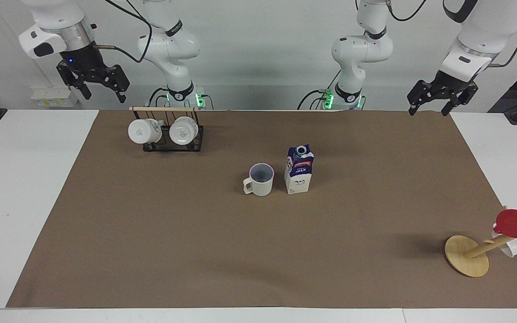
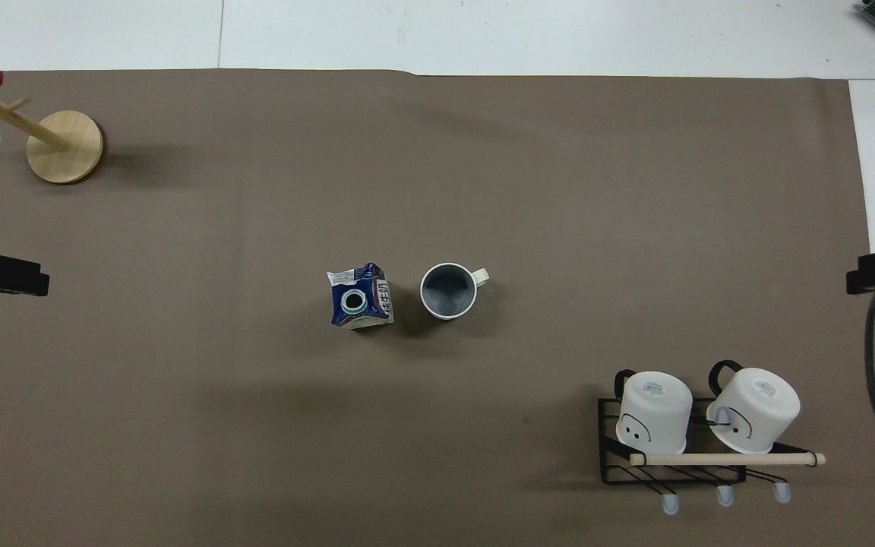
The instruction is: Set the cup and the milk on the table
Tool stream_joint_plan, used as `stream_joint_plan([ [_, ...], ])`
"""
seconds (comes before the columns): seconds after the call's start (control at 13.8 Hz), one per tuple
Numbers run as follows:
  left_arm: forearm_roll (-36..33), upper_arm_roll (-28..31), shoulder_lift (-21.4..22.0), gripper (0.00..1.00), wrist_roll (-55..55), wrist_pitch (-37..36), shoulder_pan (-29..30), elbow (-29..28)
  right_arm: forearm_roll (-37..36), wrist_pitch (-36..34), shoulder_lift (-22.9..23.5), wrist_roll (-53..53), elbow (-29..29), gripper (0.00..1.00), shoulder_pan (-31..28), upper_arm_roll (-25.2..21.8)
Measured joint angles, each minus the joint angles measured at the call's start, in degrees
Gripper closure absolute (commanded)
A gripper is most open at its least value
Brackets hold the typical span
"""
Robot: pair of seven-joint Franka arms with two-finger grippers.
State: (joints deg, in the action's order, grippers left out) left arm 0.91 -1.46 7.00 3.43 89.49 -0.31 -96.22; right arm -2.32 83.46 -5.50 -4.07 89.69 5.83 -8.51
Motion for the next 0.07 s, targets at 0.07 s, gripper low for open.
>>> stream_joint_plan([
  [0.07,0.0,0.0,0.0,0.0,0.1,0.0,0.0,0.0,0.0,0.0,0.0,0.0,0.0,0.0,0.0,0.0],
])
